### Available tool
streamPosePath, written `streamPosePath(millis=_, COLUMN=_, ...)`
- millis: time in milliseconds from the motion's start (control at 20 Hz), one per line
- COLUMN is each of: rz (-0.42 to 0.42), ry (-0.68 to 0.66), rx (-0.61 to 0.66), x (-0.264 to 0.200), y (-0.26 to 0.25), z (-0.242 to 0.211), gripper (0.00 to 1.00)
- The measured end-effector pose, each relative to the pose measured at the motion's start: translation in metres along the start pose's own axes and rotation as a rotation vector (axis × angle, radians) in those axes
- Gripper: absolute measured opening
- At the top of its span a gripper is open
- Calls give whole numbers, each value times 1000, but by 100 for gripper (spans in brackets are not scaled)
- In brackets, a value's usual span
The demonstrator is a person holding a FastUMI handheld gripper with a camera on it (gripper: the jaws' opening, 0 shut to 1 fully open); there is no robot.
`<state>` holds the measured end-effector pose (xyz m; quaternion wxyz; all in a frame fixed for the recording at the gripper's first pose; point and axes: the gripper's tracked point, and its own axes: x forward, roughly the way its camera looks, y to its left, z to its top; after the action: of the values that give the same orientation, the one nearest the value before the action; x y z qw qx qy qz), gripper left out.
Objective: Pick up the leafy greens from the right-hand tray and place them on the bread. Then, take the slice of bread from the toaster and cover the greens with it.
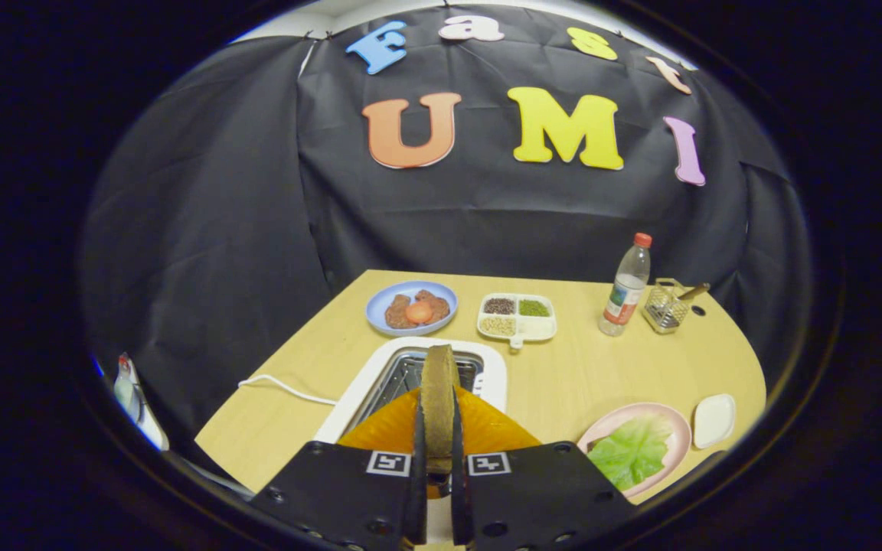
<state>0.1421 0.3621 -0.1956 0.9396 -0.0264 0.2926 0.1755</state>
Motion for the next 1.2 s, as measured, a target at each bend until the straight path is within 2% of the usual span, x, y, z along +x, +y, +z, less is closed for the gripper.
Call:
streamPosePath(millis=50, rz=-16, ry=-3, rx=5, x=-8, y=-4, z=5, gripper=12)
streamPosePath(millis=100, rz=3, ry=-5, rx=21, x=-10, y=0, z=7, gripper=6)
streamPosePath(millis=400, rz=23, ry=-139, rx=26, x=-60, y=0, z=71, gripper=6)
streamPosePath(millis=700, rz=1, ry=-262, rx=75, x=-121, y=-36, z=129, gripper=5)
streamPosePath(millis=950, rz=-59, ry=-300, rx=71, x=-136, y=-86, z=127, gripper=5)
streamPosePath(millis=1200, rz=-126, ry=-215, rx=84, x=-103, y=-140, z=64, gripper=5)
